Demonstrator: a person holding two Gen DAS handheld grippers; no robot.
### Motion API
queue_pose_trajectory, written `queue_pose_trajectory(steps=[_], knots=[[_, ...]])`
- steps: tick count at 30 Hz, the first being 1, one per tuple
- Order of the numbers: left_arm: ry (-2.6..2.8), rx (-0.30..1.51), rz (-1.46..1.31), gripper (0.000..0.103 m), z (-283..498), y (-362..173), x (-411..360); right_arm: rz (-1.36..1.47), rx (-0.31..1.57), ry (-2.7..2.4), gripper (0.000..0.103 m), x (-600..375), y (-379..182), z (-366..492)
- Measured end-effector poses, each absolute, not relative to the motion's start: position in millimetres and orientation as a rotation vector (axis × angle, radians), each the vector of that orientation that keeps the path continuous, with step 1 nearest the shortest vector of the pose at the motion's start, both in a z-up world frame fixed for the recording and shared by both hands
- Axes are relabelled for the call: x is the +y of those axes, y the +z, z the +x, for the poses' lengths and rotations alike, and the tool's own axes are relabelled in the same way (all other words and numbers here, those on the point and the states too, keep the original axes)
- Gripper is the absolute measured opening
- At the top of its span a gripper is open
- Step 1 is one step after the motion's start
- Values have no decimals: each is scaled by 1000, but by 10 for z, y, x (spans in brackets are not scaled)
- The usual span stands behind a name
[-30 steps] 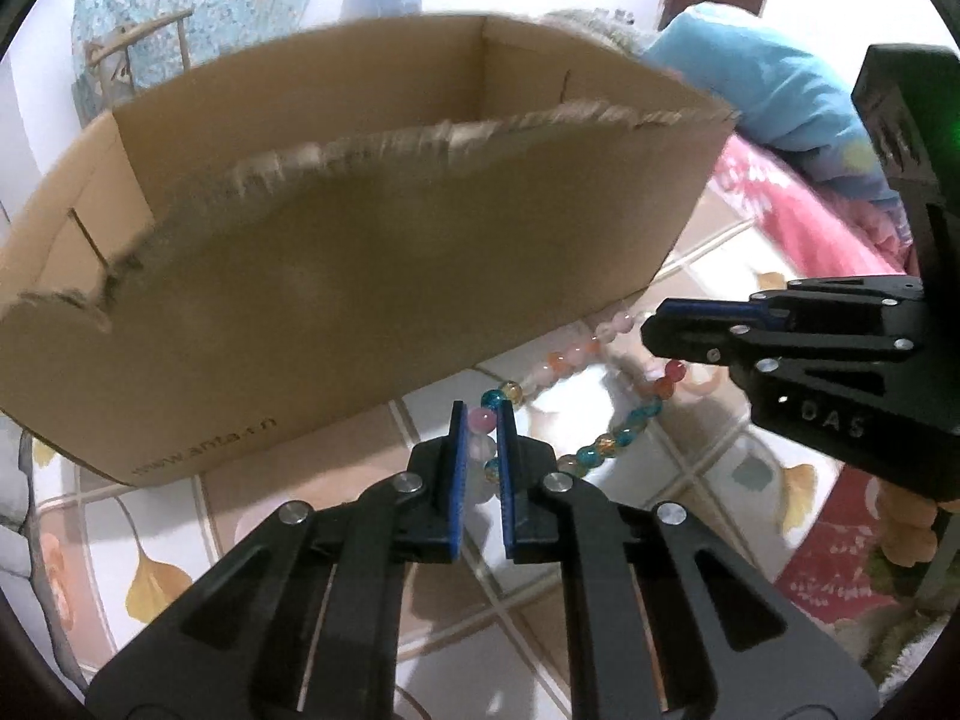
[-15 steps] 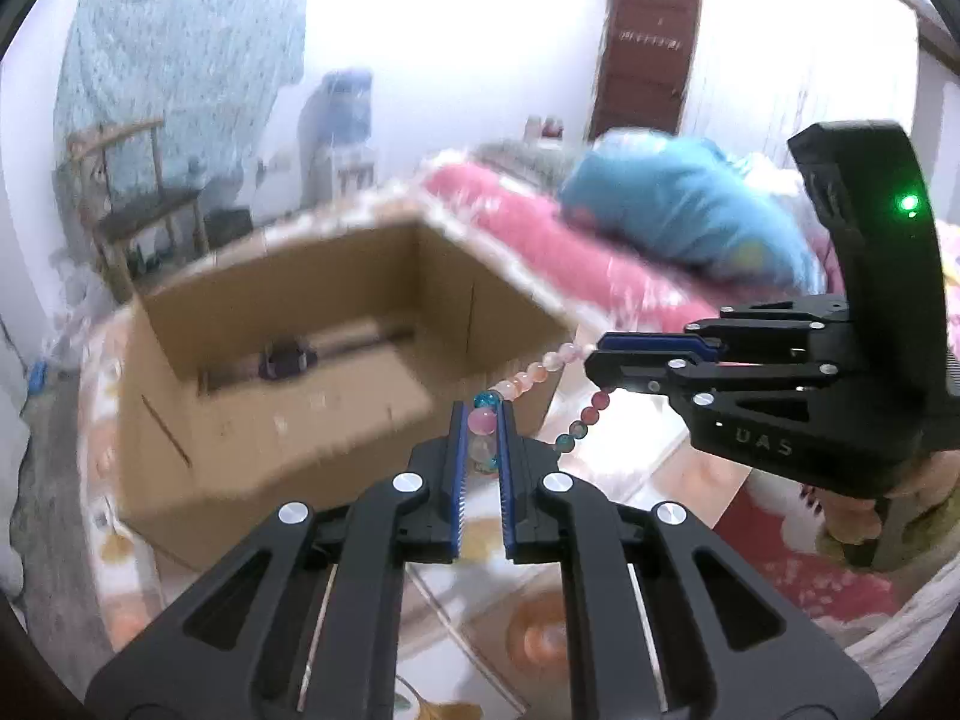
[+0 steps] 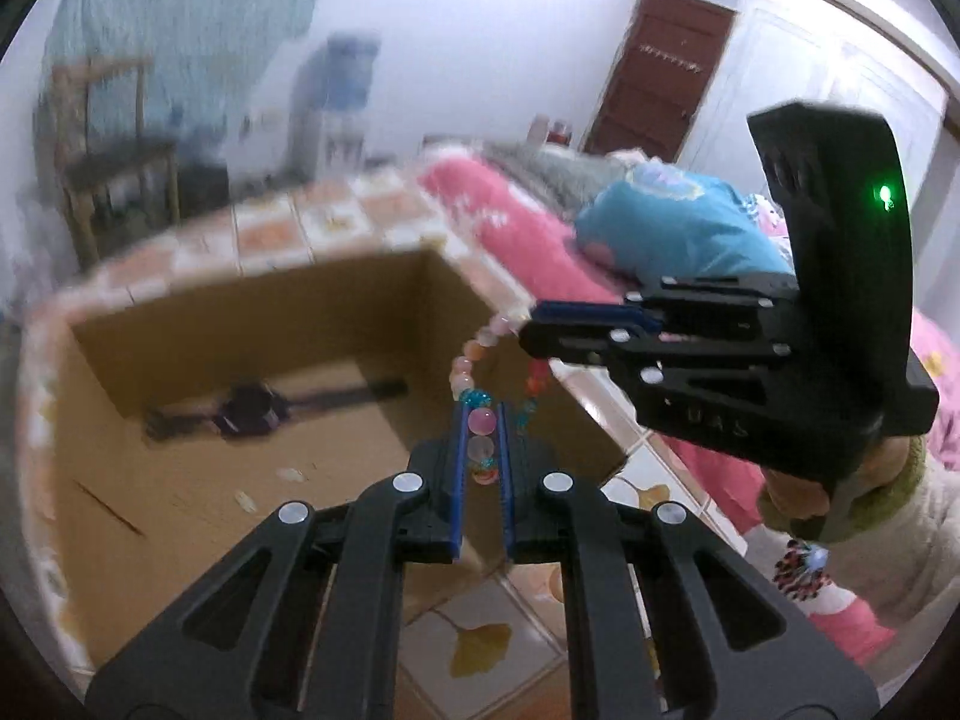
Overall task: Organize jewelry
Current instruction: 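Lift the multicolour bracelet with the left gripper over the box, then open the grippers to drop the multicolour bracelet into the box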
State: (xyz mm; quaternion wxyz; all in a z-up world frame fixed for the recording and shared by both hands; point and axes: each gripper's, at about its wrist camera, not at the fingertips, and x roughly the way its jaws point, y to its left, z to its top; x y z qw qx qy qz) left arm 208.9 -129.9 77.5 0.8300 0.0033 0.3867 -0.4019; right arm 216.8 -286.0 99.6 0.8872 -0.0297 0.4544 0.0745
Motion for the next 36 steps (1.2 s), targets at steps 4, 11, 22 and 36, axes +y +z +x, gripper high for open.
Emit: queue_pose_trajectory(steps=[4, 11, 22, 36], knots=[[-875, 938, -38, 9, 2276, 477, -1430, -92, 1042, 201, 9, -2886, 759, 2431], [-882, 1054, -41, 17, 2414, 207, -1539, -178, 1121, 211, 10, -2830, 518, 2734], [-840, 988, -32, 47, 2212, 386, -1324, 10, 981, 146, 26, -3167, 942, 2447], [-642, 761, -2, 85, 1551, 898, -562, 283, 751, -16, 71, -3103, 1404, 936]])
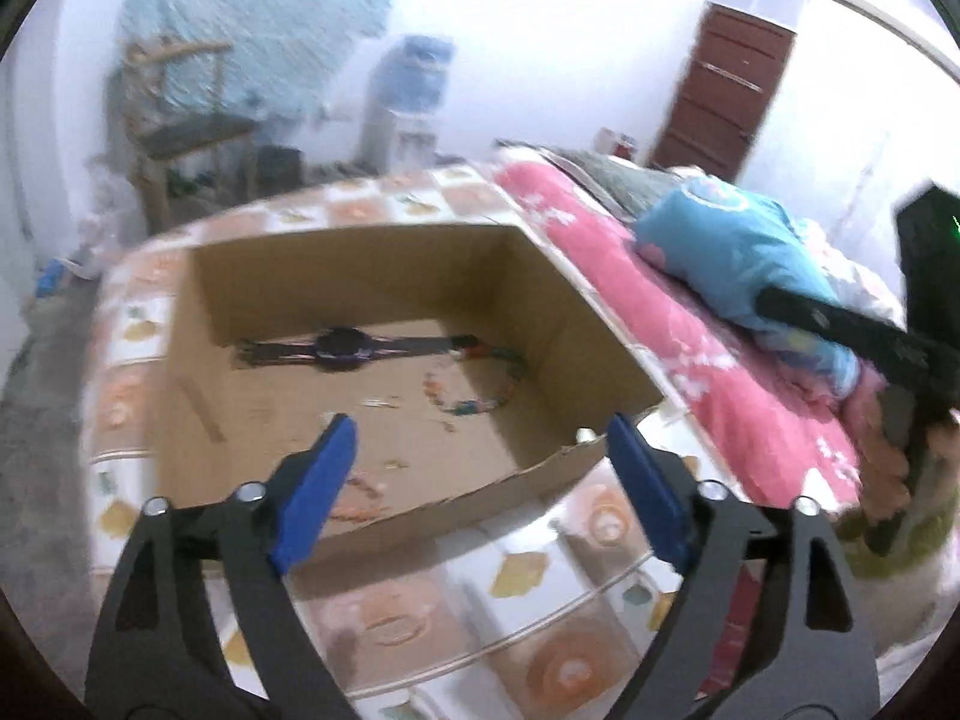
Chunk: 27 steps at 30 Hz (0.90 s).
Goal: Organize jewelry
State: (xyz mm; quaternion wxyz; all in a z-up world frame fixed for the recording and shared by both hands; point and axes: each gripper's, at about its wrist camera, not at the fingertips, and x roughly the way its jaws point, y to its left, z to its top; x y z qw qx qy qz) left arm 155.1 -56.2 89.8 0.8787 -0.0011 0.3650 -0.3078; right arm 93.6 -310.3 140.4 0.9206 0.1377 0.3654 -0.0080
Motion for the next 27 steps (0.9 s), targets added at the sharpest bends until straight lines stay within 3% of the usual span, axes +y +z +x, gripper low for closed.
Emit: queue_pose_trajectory(steps=[5, 11, 22, 27], knots=[[-516, 708, 20, 91, 1330, 932, -343, 315, 781, -68, 83, -2734, 1110, 735], [-402, 653, 19, 95, 1151, 951, -177, 94, 750, -106, 94, -2181, 1074, 776], [-84, 539, 123, 95, 1094, 1131, -54, 35, 640, -169, 96, -1960, 1261, 783], [-129, 615, 170, 95, 1129, 1104, -142, 40, 627, -185, 96, -1930, 1254, 752]])
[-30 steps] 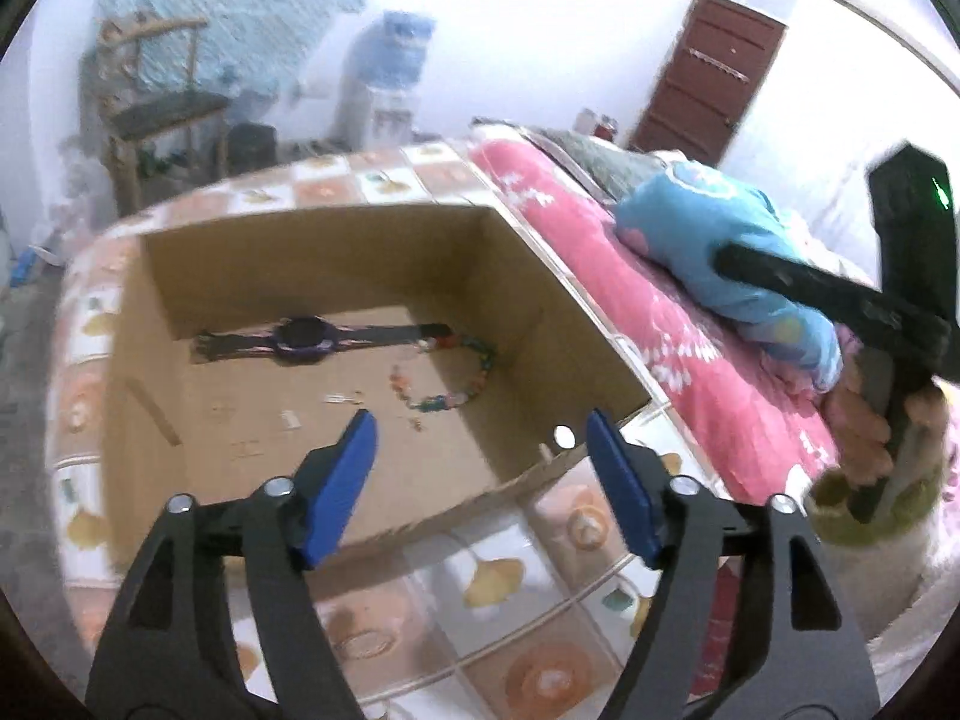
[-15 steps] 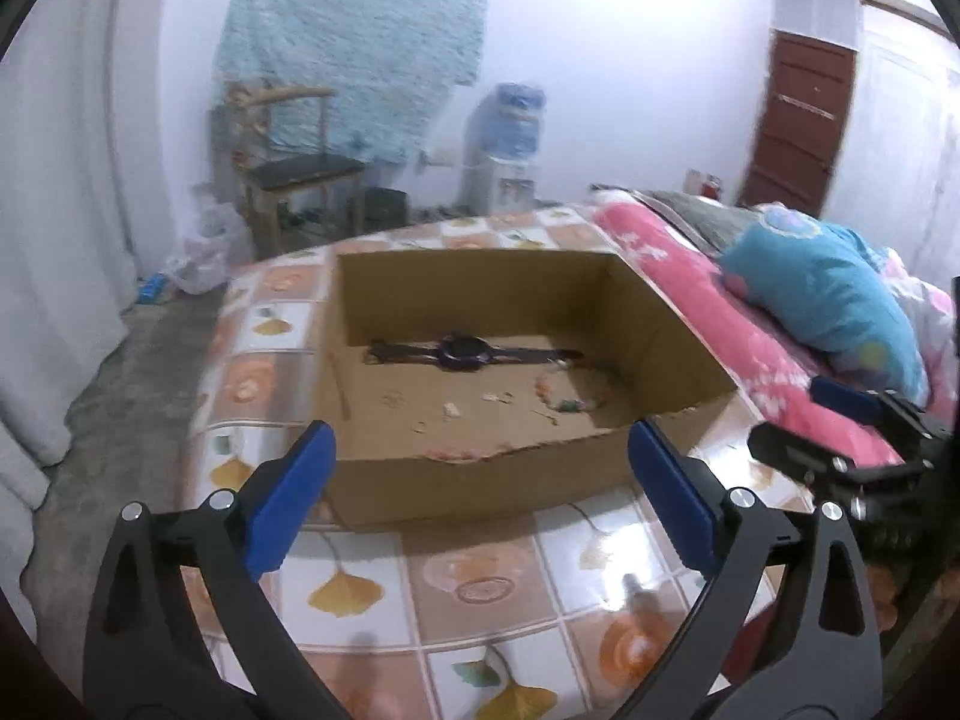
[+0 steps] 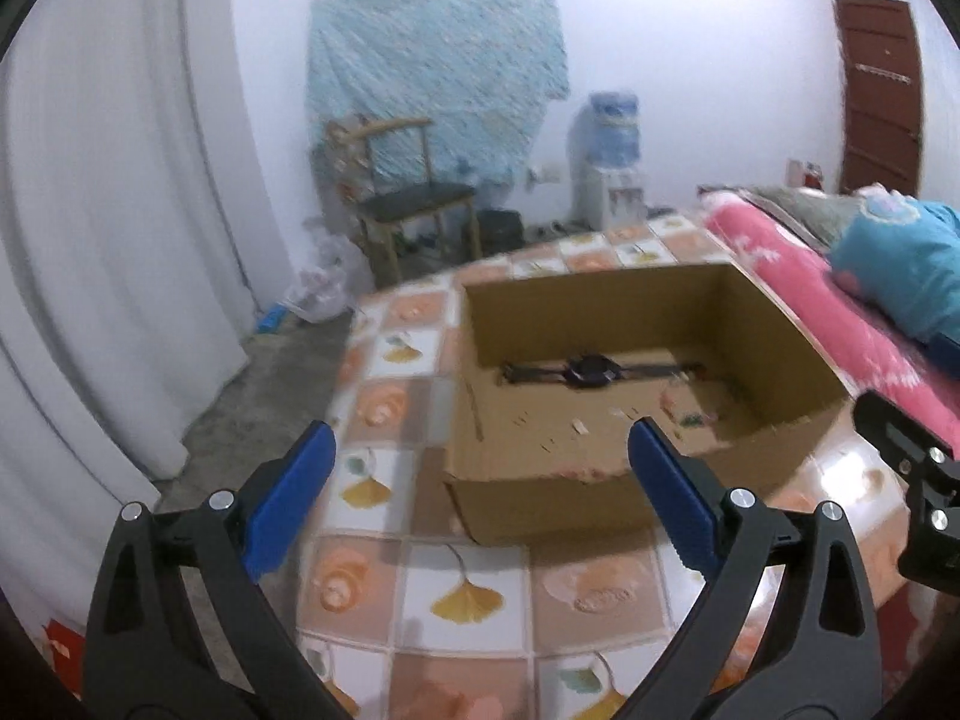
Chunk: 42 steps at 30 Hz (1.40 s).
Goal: Organize jewelry
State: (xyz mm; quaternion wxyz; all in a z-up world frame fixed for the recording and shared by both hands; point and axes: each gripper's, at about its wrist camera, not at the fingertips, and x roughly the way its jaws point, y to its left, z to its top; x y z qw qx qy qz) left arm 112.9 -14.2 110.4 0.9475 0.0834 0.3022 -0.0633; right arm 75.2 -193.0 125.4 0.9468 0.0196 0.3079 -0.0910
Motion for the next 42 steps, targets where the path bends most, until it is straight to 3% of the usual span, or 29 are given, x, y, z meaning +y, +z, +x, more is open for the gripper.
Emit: queue_pose_trajectory(steps=[12, 42], knots=[[-77, 734, 169, 95, 1161, 876, -196, 169, 843, -211, 96, -2027, 920, 873], [-30, 873, 61, 95, 1328, 734, -122, 158, 957, -176, 96, -1968, 684, 1024]])
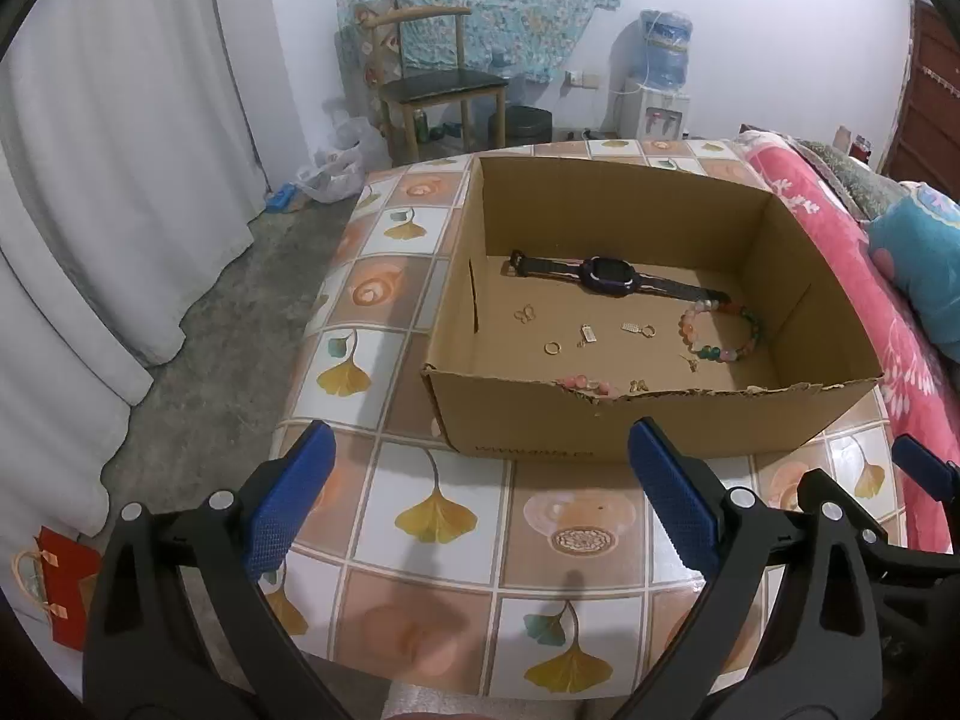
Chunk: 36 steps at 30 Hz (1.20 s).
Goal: Organize jewelry
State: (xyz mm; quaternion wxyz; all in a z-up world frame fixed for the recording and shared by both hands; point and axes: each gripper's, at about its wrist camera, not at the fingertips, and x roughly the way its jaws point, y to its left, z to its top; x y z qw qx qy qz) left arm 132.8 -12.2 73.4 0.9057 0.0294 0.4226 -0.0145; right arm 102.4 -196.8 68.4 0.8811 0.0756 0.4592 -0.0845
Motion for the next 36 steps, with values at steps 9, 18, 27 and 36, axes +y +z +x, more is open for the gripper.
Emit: queue_pose_trajectory(steps=[9, 18, 27, 36], knots=[[-32, 883, 59, 95, 1349, 703, -126, 174, 969, -178, 96, -1997, 664, 1054], [-37, 884, 58, 95, 1354, 695, -134, 181, 973, -172, 96, -2011, 662, 1060], [-43, 888, 53, 95, 1333, 688, -149, 185, 978, -167, 96, -1987, 657, 1060], [-54, 898, 51, 95, 1318, 692, -166, 186, 978, -165, 96, -1990, 657, 1064]])
